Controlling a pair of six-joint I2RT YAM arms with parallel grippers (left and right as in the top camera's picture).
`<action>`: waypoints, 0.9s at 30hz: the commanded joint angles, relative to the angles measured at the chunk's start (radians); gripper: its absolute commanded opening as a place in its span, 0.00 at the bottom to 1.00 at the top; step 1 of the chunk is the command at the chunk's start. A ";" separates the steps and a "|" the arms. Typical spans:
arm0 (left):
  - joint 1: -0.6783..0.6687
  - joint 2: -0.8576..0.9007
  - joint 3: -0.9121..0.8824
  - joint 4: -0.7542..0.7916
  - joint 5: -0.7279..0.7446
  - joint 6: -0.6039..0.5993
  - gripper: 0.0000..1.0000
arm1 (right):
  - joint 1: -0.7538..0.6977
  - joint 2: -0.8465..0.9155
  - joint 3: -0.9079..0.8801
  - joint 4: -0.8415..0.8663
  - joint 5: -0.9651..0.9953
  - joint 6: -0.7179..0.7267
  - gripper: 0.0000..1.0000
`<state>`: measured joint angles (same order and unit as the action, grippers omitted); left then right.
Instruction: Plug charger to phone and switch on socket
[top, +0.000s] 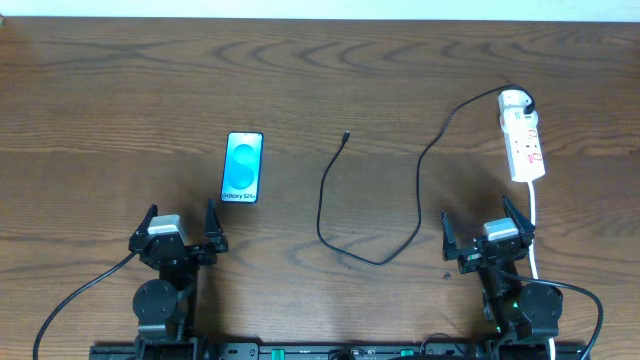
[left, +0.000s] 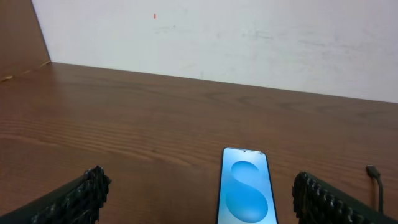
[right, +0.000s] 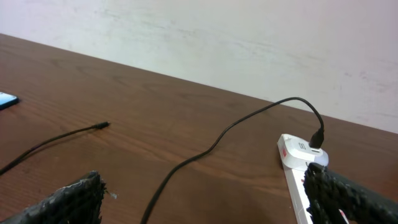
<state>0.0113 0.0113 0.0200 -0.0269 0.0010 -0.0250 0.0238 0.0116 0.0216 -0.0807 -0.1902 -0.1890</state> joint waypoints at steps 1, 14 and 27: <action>-0.001 0.000 -0.016 -0.038 -0.011 0.013 0.96 | 0.008 -0.006 -0.006 0.003 -0.030 0.001 0.99; -0.001 0.002 0.025 -0.036 -0.009 0.012 0.96 | 0.008 -0.006 -0.001 0.006 -0.076 0.099 0.99; -0.002 0.145 0.124 -0.040 0.078 0.002 0.96 | 0.008 -0.001 0.107 -0.109 -0.131 0.106 0.99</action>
<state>0.0113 0.1169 0.0704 -0.0715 0.0437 -0.0254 0.0238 0.0120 0.0692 -0.1665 -0.3000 -0.1013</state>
